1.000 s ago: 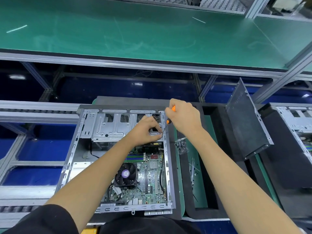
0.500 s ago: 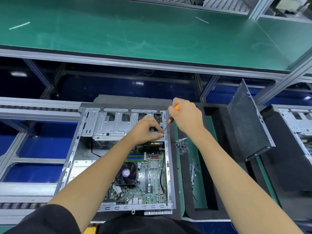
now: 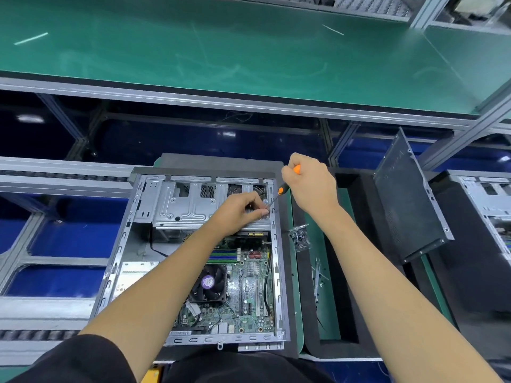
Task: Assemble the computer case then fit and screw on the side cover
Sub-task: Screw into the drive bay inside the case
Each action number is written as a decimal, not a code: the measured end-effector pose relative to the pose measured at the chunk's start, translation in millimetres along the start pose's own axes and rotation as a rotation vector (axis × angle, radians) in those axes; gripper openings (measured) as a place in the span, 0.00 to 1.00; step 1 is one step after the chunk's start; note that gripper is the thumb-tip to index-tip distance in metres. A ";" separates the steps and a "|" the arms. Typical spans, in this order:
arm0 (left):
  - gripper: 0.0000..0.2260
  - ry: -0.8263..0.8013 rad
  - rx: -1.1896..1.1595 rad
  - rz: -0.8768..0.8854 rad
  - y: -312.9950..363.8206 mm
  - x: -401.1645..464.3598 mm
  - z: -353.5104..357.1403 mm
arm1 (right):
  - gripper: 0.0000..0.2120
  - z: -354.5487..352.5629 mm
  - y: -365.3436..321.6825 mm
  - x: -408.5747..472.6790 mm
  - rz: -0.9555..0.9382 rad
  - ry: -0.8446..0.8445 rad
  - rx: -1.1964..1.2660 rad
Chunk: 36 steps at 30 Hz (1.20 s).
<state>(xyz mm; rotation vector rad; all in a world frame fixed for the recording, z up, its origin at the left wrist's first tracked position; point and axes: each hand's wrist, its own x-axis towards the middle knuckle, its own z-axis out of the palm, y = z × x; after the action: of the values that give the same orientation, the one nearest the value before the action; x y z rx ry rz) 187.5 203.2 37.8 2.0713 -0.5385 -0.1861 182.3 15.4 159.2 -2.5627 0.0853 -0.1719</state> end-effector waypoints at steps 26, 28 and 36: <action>0.09 0.063 0.071 0.090 -0.7 -2.9 2.7 | 0.10 10.4 -0.2 -3.5 -0.006 0.032 -0.062; 0.09 0.053 0.113 0.087 1.2 -2.9 3.3 | 0.10 9.7 -1.3 -3.5 -0.037 0.028 -0.095; 0.14 -0.004 0.025 -0.035 1.5 -0.5 3.9 | 0.10 8.9 -3.6 -4.5 -0.138 -0.116 -0.136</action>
<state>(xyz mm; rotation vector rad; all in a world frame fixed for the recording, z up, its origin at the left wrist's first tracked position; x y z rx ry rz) 185.3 199.7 36.9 2.1062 -0.5098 -0.2048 179.2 23.7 153.3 -2.7087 -0.1286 -0.0706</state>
